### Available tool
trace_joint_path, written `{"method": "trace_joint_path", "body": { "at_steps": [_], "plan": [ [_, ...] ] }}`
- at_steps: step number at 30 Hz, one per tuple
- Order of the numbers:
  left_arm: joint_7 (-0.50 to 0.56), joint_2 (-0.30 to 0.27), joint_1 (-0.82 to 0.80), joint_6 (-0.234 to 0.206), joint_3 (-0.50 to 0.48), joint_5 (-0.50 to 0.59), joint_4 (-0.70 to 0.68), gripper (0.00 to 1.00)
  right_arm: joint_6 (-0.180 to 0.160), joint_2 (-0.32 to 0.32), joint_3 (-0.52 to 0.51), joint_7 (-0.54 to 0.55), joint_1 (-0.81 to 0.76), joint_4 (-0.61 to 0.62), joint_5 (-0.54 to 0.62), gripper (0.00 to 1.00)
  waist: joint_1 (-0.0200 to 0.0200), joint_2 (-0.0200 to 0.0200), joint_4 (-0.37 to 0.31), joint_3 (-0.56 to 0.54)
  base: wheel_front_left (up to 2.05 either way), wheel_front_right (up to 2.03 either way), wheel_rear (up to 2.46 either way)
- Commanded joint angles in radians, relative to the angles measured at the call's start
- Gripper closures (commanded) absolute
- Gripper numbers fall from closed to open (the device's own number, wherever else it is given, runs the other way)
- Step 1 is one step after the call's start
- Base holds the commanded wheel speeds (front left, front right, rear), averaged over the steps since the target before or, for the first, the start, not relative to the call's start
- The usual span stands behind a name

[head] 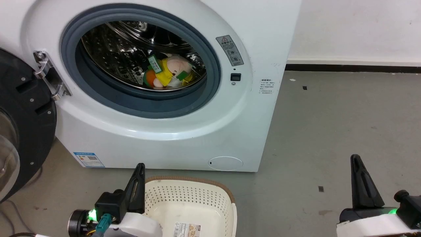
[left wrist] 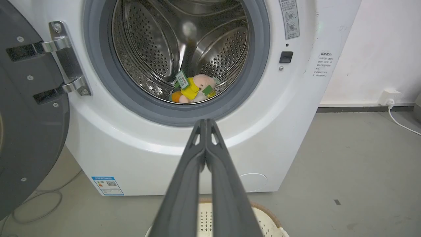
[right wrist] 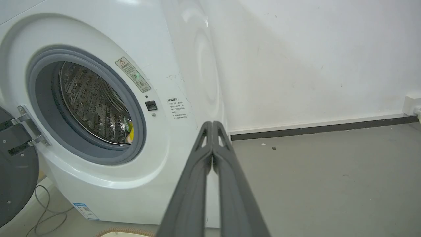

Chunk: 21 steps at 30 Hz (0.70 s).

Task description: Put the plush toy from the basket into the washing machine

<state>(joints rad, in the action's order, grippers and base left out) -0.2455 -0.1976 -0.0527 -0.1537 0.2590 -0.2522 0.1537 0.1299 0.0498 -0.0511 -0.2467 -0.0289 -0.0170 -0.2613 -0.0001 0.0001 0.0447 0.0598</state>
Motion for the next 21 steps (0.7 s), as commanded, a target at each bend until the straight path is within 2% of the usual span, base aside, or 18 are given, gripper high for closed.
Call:
{"method": "trace_joint_path", "body": {
  "at_steps": [1,21],
  "plan": [
    [0.006,0.006,0.003,0.008,-0.009,0.012,-0.008,1.0,0.0,0.0,0.003,0.006,0.002,0.001,0.013,1.0,0.0001,-0.0001,0.0,-0.001,0.0,0.0,0.0],
    [0.051,0.033,0.013,0.036,-0.056,0.057,-0.035,1.0,0.0,0.0,0.012,0.051,0.007,0.004,0.059,1.0,0.0001,-0.0001,-0.009,-0.012,0.0,0.0,0.0]
  ]
}}
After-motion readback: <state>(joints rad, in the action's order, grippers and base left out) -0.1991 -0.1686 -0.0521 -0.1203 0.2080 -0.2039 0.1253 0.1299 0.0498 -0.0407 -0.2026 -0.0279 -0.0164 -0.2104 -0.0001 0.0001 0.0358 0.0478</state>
